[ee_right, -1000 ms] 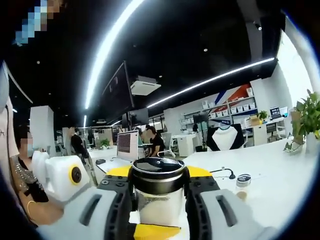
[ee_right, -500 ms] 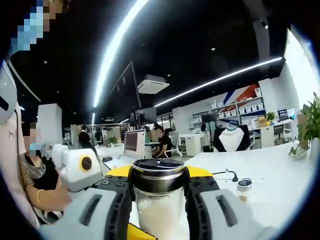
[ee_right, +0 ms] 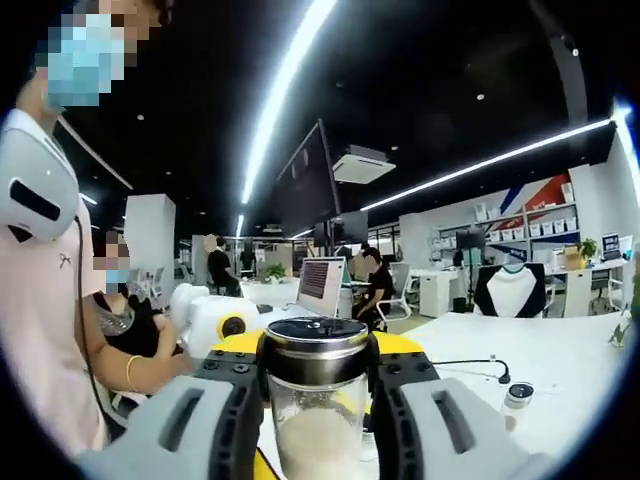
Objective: Rotate the seasoning bottle until the label or dispensing opening points toward the visible target arrow and the bottle remains upright within the marked orientation range
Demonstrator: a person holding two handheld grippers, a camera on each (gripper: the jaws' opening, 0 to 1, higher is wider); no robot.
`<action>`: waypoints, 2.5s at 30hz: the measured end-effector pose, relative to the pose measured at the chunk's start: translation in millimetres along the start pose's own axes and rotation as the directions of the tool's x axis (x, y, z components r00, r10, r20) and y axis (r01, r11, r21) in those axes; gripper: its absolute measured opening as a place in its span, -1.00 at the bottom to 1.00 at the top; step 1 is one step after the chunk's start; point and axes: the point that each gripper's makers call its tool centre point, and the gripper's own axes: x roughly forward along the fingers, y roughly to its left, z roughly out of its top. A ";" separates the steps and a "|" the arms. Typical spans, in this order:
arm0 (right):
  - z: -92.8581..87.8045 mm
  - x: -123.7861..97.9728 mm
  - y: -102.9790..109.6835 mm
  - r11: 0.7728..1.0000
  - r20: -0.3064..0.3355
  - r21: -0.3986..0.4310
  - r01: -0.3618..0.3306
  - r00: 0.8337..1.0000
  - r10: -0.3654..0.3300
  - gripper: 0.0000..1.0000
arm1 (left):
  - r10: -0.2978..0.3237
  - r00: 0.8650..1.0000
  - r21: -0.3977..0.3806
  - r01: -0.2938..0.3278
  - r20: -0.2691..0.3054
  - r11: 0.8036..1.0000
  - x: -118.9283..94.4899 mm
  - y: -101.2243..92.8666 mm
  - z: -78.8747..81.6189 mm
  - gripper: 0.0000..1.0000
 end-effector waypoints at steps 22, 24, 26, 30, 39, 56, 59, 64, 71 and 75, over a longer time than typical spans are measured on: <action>-4.0 -2.1 -7.2 0.999 0.029 -0.013 0.052 0.998 -0.052 -0.28 | 0.286 0.958 -0.013 -0.285 0.024 0.958 -7.8 26.3 -2.5 -0.09; -6.6 -1.8 -11.7 0.996 0.024 0.007 0.090 0.996 -0.090 -0.28 | 0.334 0.942 -0.016 -0.334 0.017 0.943 -7.5 29.7 -5.0 -0.09; -8.6 -1.2 -14.1 0.993 0.022 0.009 0.118 0.993 -0.119 -0.28 | 0.363 0.932 -0.027 -0.362 0.015 0.932 -7.5 31.6 -6.6 -0.09; -12.8 3.2 -17.4 0.981 0.013 -0.001 0.192 0.981 -0.192 -0.26 | 0.451 0.892 -0.068 -0.449 0.026 0.891 -9.2 36.9 -8.0 -0.09; -11.7 16.5 -17.4 0.946 0.019 -0.085 0.312 0.950 -0.312 -0.22 | 0.524 0.851 -0.084 -0.520 0.038 0.850 -14.6 42.4 -4.8 -0.10; -25.8 10.6 -31.1 0.954 -0.016 0.053 0.296 0.955 -0.296 -0.24 | 0.539 0.842 -0.063 -0.538 0.004 0.841 -16.7 42.5 -18.5 -0.10; -28.8 9.7 -34.7 0.954 -0.021 0.075 0.292 0.956 -0.291 -0.24 | 0.499 0.867 -0.083 -0.498 -0.003 0.863 -14.3 40.5 -20.2 -0.11; -38.4 11.6 -40.5 0.954 -0.048 0.064 0.294 0.955 -0.291 -0.24 | 0.512 0.858 -0.027 -0.513 -0.024 0.858 -24.0 43.4 -26.4 0.04; -45.6 16.5 -48.4 0.957 -0.070 0.051 0.284 0.957 -0.280 -0.24 | 0.553 0.832 -0.036 -0.555 -0.049 0.831 -43.3 55.8 -33.1 0.26; -54.2 15.9 -58.4 0.955 -0.087 0.056 0.292 0.954 -0.286 -0.24 | 0.590 0.805 -0.017 -0.592 -0.065 0.806 -61.3 64.3 -33.5 0.50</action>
